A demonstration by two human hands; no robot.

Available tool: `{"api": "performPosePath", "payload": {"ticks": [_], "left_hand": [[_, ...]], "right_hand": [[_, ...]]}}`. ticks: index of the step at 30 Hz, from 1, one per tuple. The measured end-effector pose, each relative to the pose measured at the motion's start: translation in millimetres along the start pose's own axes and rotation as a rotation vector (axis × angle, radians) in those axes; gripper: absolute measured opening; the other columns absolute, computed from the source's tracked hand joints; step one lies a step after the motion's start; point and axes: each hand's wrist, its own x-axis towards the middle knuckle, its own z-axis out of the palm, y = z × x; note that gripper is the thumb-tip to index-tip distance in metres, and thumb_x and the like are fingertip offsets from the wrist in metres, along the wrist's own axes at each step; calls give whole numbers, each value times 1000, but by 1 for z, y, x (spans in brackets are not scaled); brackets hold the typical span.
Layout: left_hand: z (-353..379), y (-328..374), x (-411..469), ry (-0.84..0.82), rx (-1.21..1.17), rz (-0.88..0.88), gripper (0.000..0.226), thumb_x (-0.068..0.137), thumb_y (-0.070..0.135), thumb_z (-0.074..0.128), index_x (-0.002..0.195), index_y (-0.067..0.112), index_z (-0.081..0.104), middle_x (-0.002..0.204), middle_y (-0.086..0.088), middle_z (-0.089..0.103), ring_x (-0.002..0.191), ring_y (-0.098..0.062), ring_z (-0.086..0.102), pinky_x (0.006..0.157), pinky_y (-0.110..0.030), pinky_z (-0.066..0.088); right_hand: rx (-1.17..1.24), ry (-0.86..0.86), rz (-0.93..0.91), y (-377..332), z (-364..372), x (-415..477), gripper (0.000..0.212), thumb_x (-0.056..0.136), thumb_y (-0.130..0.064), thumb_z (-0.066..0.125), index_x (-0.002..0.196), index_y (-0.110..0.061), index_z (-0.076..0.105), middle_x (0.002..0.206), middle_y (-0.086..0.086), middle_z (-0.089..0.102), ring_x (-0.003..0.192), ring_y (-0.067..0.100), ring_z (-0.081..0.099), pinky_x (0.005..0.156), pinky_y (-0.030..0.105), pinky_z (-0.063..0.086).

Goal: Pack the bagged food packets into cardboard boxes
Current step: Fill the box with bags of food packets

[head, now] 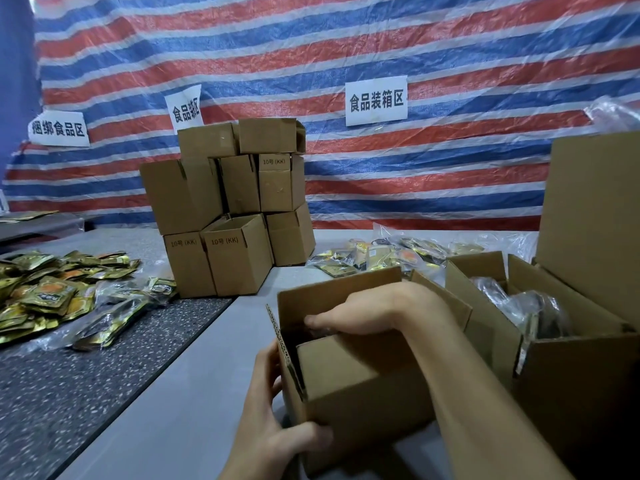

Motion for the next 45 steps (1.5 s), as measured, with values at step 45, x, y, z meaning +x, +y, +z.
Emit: {"api": "performPosePath", "payload": {"ticks": [45], "left_hand": [[-4, -4, 10, 522, -385, -122, 84, 49, 14, 71, 129, 32, 53, 102, 7, 73, 90, -17, 71, 70, -38, 59]], "right_hand": [[2018, 820, 184, 70, 24, 178, 9, 92, -7, 49, 96, -9, 57, 87, 9, 59, 78, 23, 60, 61, 24, 45]]}}
